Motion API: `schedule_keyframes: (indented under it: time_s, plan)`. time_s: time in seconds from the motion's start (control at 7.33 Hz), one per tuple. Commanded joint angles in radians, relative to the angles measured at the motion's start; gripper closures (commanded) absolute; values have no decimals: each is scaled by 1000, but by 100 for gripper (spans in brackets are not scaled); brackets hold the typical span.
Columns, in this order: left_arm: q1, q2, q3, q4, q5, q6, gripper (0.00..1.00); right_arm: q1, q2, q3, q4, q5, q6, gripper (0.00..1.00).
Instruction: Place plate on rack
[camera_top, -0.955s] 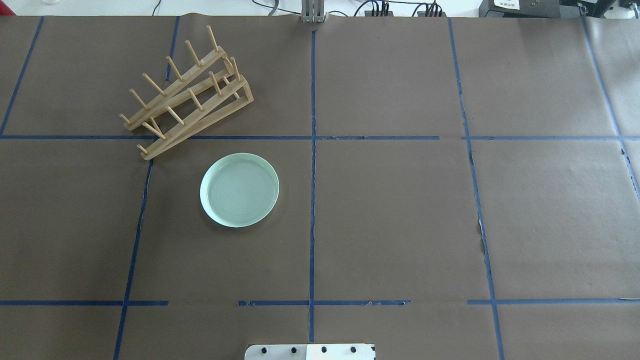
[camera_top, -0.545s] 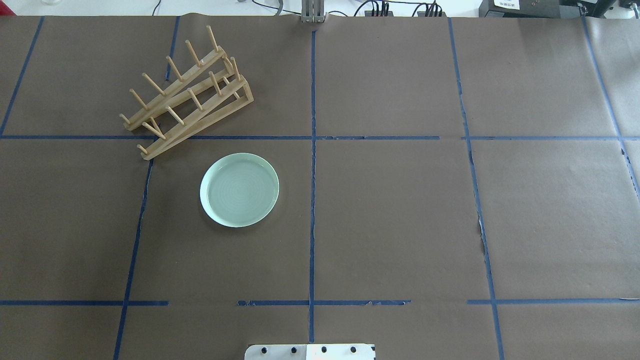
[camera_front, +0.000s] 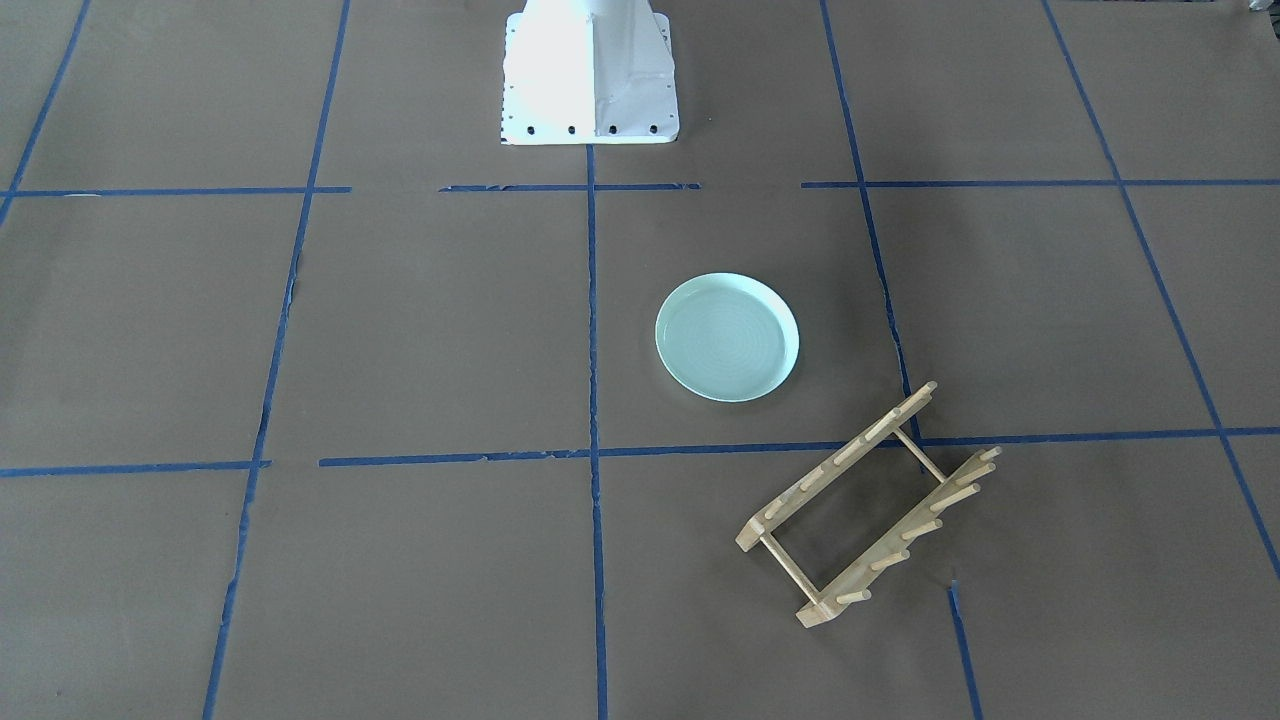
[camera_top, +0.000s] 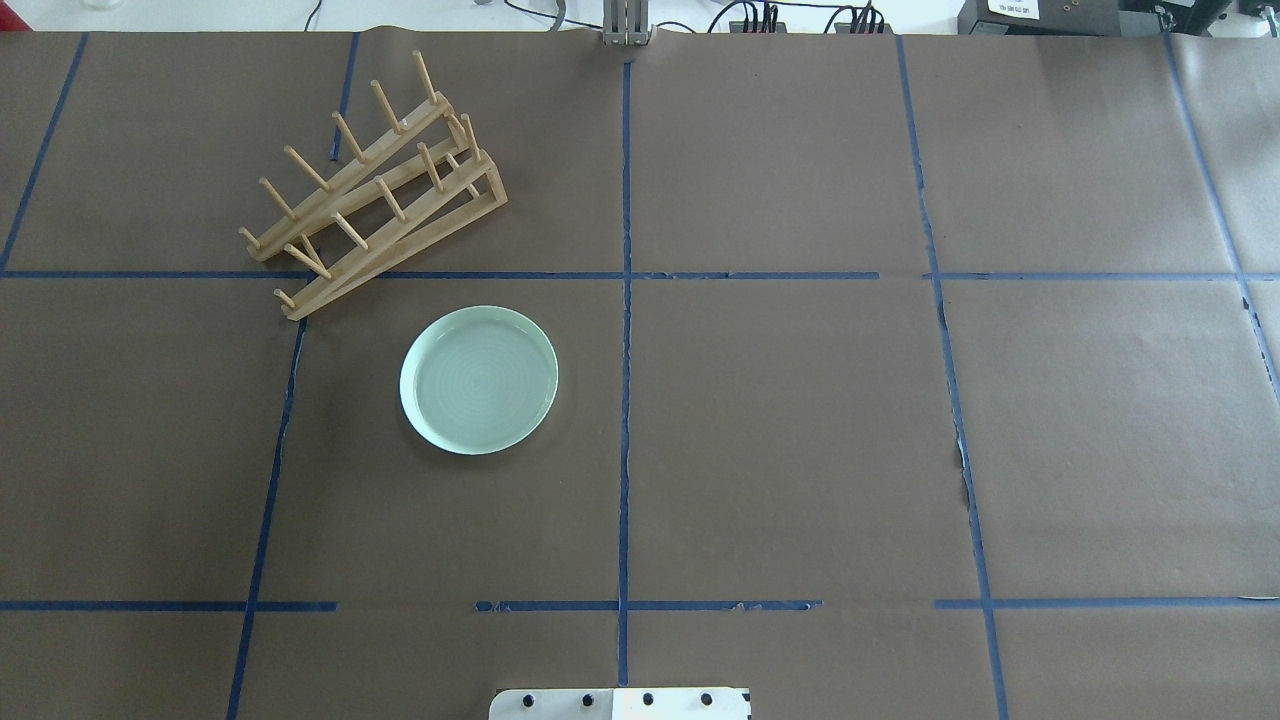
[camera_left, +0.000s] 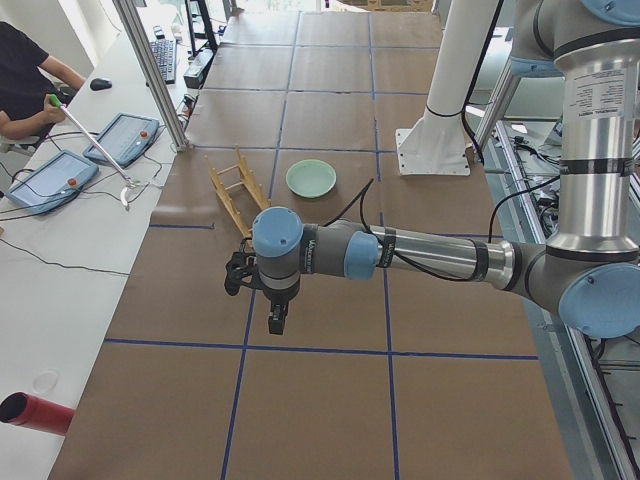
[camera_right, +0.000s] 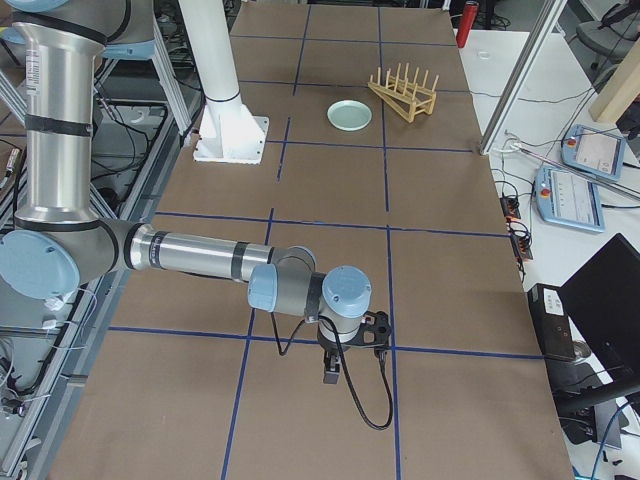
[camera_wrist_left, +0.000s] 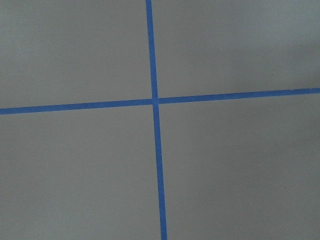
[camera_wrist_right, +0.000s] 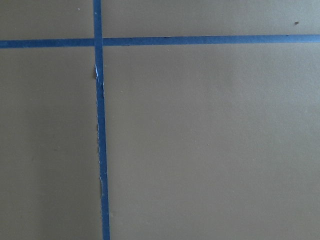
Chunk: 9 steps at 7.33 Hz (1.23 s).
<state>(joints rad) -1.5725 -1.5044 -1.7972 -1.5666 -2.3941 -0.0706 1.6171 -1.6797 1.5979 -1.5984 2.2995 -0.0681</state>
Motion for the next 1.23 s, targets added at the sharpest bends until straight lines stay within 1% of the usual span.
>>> schedule_keyframes:
  time_s: [0.0, 0.14, 0.41, 0.55, 0.68, 0.82, 0.95, 1.09]
  plan:
    - [59, -8, -129, 0, -7, -180, 0, 0, 0, 1, 0, 0, 1, 0]
    - [169, -45, -169, -3, -16, -360, 0, 1, 0, -1, 0, 0, -1, 0]
    - [367, -237, -163, 2, -5, -663, 0, 1, 0, 1, 0, 0, -1, 0]
    - [476, -343, -142, 3, -1, -819, 0, 0, 0, 1, 0, 0, -1, 0]
    - [574, -452, -76, 4, 31, -945, 7, 1, 0, 1, 0, 0, -1, 0]
    - [648, -521, -35, 4, 76, -1000, 8, 0, 0, 1, 0, 0, -1, 0]
    - [761, -560, 20, -6, 93, -1117, 6, 0, 0, -1, 0, 0, -1, 0]
    - [820, -621, 77, -30, 127, -1197, 5, 0, 0, -1, 0, 0, -1, 0]
